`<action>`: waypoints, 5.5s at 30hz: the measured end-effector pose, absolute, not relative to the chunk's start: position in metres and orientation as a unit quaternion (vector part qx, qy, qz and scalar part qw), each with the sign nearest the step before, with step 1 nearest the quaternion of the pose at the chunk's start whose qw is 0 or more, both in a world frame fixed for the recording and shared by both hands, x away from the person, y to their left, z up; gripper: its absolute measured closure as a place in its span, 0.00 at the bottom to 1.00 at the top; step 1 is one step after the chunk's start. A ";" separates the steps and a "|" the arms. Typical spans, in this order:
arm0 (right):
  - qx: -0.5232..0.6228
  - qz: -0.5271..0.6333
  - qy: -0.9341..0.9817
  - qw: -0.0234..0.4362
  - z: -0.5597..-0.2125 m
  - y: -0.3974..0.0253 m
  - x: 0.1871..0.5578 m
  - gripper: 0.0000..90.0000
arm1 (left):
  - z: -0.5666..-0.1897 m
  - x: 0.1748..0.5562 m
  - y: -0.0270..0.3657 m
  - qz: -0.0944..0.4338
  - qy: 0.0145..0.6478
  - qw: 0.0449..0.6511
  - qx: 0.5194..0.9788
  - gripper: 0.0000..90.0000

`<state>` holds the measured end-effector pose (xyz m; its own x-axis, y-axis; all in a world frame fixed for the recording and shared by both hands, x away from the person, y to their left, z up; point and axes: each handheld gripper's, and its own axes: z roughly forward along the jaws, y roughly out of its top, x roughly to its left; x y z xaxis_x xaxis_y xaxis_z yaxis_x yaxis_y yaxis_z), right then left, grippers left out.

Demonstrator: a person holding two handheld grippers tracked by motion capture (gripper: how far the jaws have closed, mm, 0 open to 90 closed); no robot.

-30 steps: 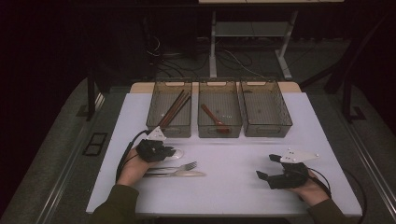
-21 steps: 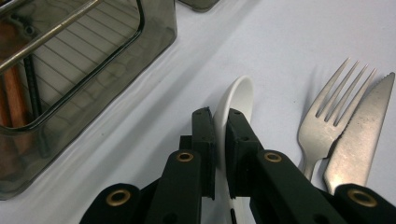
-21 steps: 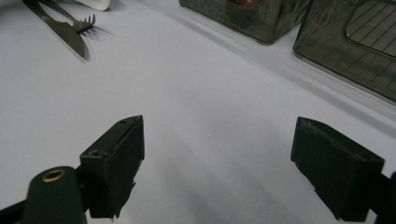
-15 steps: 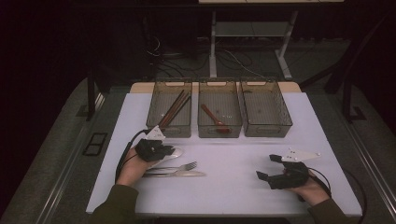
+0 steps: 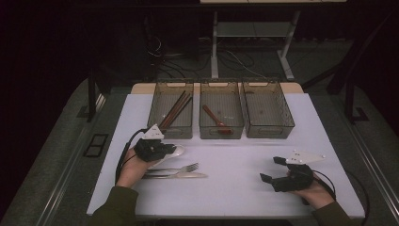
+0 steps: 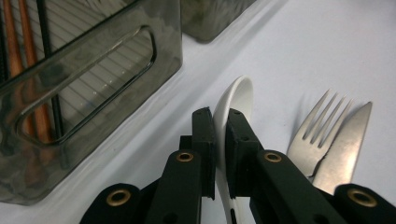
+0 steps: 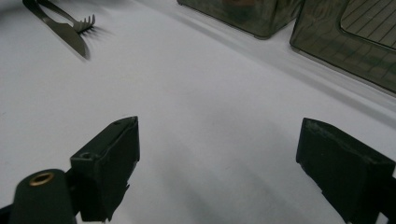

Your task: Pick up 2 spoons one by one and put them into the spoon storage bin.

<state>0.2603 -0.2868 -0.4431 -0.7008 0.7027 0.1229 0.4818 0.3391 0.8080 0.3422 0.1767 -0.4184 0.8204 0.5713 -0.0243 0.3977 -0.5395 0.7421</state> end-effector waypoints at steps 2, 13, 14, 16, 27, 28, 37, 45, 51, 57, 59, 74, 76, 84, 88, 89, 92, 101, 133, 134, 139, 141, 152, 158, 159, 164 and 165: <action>0.369 0.442 0.808 0.122 -0.443 -0.286 0.260 0.15 | -0.417 0.341 0.175 0.114 0.276 0.395 0.869 0.93; 0.366 0.443 0.808 0.126 -0.443 -0.286 0.261 0.15 | -0.408 0.337 0.166 0.115 0.270 0.415 0.861 0.93; 0.365 0.443 0.809 0.126 -0.443 -0.286 0.261 0.15 | -0.407 0.336 0.165 0.115 0.270 0.417 0.860 0.93; 0.365 0.443 0.809 0.125 -0.443 -0.285 0.261 0.15 | -0.405 0.336 0.162 0.114 0.267 0.421 0.860 0.93; 0.363 0.441 0.811 0.125 -0.443 -0.284 0.261 0.15 | -0.394 0.333 0.150 0.116 0.252 0.433 0.858 0.93; 0.363 0.441 0.811 0.125 -0.443 -0.284 0.261 0.15 | -0.394 0.333 0.149 0.115 0.252 0.435 0.857 0.93; 0.362 0.442 0.811 0.125 -0.443 -0.284 0.261 0.15 | -0.383 0.334 0.136 0.116 0.245 0.450 0.851 0.93; 0.364 0.441 0.811 0.123 -0.445 -0.282 0.262 0.15 | -0.377 0.339 0.120 0.117 0.236 0.454 0.851 0.93; 0.362 0.443 0.811 0.121 -0.444 -0.281 0.262 0.15 | -0.372 0.346 0.110 0.115 0.230 0.456 0.852 0.93; 0.367 0.444 0.809 0.119 -0.444 -0.283 0.262 0.15 | -0.364 0.355 0.095 0.117 0.222 0.453 0.856 0.93; 0.367 0.445 0.808 0.119 -0.444 -0.283 0.262 0.15 | -0.361 0.358 0.090 0.121 0.219 0.451 0.857 0.93; 0.365 0.448 0.807 0.120 -0.443 -0.283 0.262 0.15 | -0.341 0.394 0.058 0.139 0.218 0.435 0.862 0.93; 0.365 0.450 0.807 0.120 -0.443 -0.283 0.262 0.15 | -0.339 0.400 0.055 0.142 0.217 0.431 0.864 0.93; 0.363 0.451 0.806 0.120 -0.443 -0.283 0.262 0.15 | -0.332 0.420 0.040 0.154 0.223 0.431 0.861 0.93; 0.364 0.452 0.806 0.118 -0.442 -0.283 0.261 0.15 | -0.332 0.430 0.034 0.154 0.229 0.437 0.856 0.93; 0.363 0.453 0.806 0.118 -0.442 -0.283 0.261 0.15 | -0.333 0.432 0.033 0.153 0.230 0.436 0.856 0.93; 0.363 0.453 0.806 0.117 -0.442 -0.284 0.261 0.15 | -0.335 0.438 0.026 0.153 0.231 0.435 0.857 0.93; 0.359 0.458 0.804 0.119 -0.440 -0.285 0.260 0.15 | -0.349 0.456 0.005 0.146 0.238 0.423 0.862 0.93; 0.353 0.458 0.807 0.121 -0.440 -0.283 0.259 0.15 | -0.374 0.463 -0.013 0.125 0.242 0.398 0.876 0.78; 0.353 0.458 0.807 0.121 -0.440 -0.283 0.259 0.15 | -0.372 0.462 -0.012 0.125 0.242 0.399 0.876 0.76; 0.354 0.457 0.807 0.122 -0.440 -0.283 0.260 0.15 | -0.369 0.459 -0.009 0.120 0.240 0.414 0.870 0.70; 0.355 0.456 0.807 0.122 -0.440 -0.283 0.260 0.15 | -0.368 0.457 -0.008 0.118 0.238 0.416 0.869 0.66; 0.357 0.453 0.808 0.122 -0.440 -0.284 0.260 0.15 | -0.357 0.429 0.013 0.112 0.233 0.436 0.862 0.48; 0.360 0.451 0.807 0.123 -0.441 -0.284 0.261 0.15 | -0.353 0.414 0.025 0.099 0.228 0.444 0.861 0.40; 0.360 0.451 0.807 0.122 -0.441 -0.283 0.261 0.15 | -0.354 0.411 0.027 0.098 0.224 0.444 0.862 0.39; 0.360 0.449 0.808 0.123 -0.443 -0.283 0.262 0.15 | -0.359 0.398 0.032 0.095 0.219 0.442 0.865 0.35; 0.360 0.449 0.808 0.124 -0.443 -0.283 0.262 0.15 | -0.360 0.396 0.033 0.093 0.219 0.439 0.866 0.33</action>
<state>0.2620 -0.2834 -0.4425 -0.7096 0.6935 0.1245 0.4715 0.3361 0.8153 0.3955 0.0335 -0.3599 0.8864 0.4618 -0.0316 0.2983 -0.5177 0.8018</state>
